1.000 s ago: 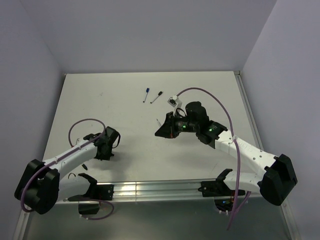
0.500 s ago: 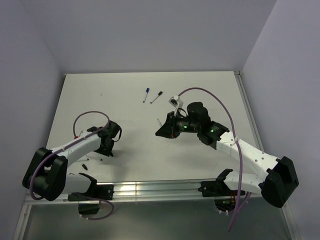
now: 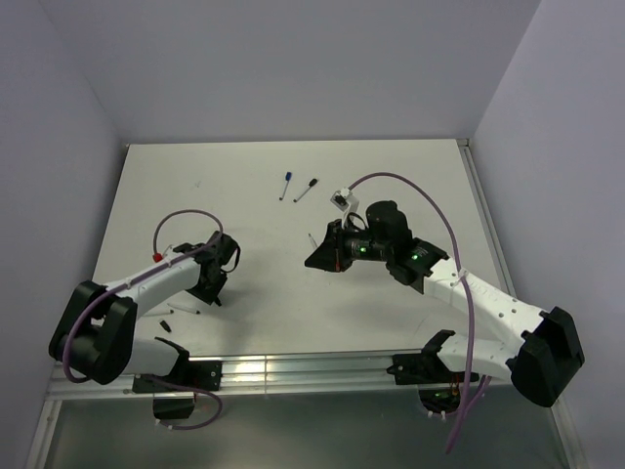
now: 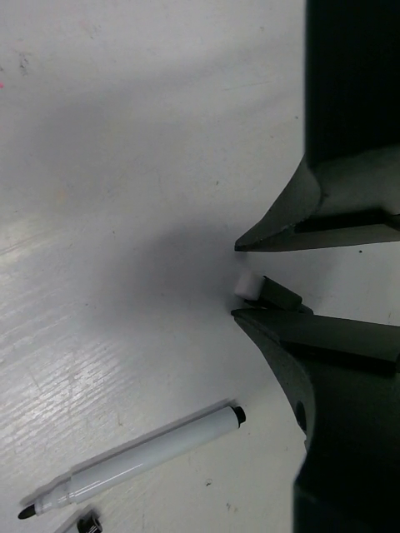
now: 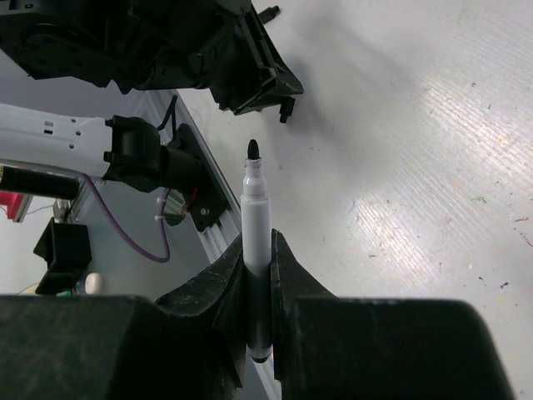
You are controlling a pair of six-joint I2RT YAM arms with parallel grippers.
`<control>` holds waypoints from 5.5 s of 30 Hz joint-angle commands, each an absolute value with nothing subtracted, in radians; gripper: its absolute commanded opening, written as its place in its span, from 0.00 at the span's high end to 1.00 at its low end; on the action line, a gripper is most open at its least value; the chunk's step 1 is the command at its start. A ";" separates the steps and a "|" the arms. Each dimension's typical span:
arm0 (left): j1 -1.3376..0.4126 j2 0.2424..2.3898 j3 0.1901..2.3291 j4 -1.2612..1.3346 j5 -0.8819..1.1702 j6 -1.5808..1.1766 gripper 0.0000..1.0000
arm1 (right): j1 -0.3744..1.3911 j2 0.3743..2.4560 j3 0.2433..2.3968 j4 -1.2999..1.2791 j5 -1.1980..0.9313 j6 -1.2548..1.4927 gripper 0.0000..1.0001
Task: Insert the pens into the pen caps
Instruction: Insert the pen cap onto the pen.
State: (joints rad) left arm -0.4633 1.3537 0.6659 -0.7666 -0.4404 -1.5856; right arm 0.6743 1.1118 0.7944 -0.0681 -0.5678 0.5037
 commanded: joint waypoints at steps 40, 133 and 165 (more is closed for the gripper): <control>-0.459 1.430 0.649 -0.727 -0.330 -1.255 0.55 | 0.663 1.074 0.792 -0.043 -0.578 0.486 1.00; -0.390 1.141 0.994 0.193 0.239 -0.962 1.00 | 0.687 1.258 1.040 0.195 -0.663 0.618 1.00; -0.357 1.074 0.857 0.511 0.440 -1.150 1.00 | 0.749 1.328 1.124 0.175 -0.548 0.571 1.00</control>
State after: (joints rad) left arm -0.3614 1.0798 0.8612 0.4290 0.4042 -1.1400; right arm 0.7403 1.3354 1.0691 0.1623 -0.5659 0.5949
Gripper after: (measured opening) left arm 0.195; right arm 0.169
